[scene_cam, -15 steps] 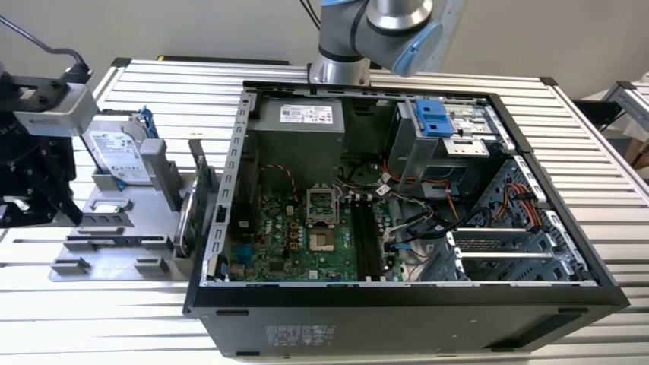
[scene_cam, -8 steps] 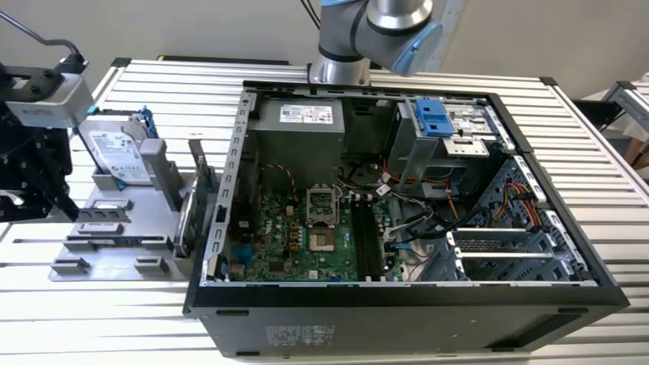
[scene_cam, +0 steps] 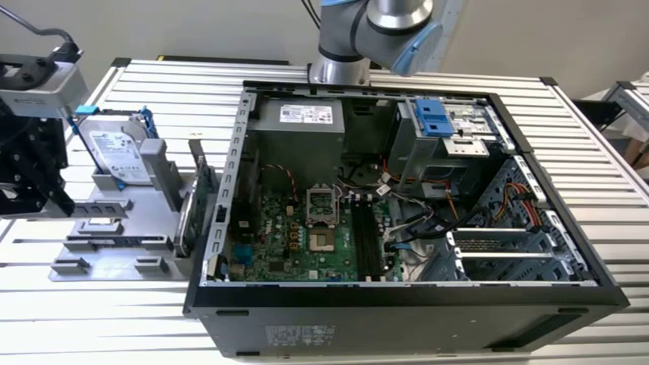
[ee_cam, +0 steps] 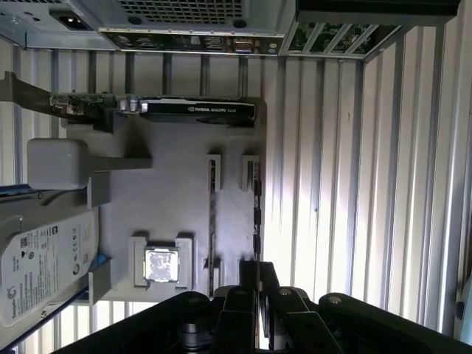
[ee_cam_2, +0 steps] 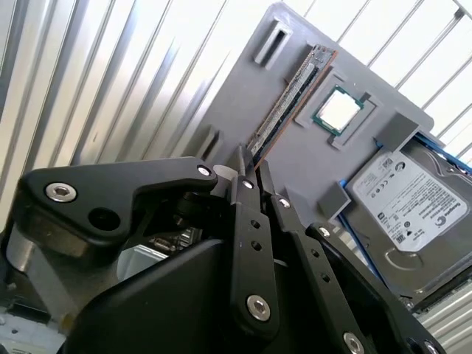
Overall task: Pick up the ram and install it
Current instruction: 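Pick up the ram and move it above insertion slot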
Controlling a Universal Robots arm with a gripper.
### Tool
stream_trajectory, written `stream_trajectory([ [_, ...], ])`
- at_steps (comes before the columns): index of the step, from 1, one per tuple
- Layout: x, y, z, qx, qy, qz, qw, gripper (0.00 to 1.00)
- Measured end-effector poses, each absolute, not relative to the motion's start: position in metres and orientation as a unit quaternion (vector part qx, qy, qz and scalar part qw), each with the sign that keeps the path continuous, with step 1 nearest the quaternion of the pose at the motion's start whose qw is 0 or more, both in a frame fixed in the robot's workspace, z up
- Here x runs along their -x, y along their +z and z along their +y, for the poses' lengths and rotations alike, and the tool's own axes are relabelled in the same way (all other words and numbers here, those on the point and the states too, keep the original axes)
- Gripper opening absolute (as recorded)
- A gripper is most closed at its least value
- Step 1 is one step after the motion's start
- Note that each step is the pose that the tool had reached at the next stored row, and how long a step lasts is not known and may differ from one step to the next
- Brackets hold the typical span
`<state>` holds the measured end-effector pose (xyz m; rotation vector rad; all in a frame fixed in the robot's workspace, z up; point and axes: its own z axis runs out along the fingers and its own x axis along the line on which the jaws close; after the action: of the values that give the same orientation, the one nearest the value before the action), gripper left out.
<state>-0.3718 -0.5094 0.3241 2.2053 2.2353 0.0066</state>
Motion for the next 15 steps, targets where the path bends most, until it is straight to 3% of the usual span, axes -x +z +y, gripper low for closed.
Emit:
stream_trajectory([
  [15, 0.372, 0.343, -0.509, -0.702, 0.002, 0.712, 0.001, 0.0],
])
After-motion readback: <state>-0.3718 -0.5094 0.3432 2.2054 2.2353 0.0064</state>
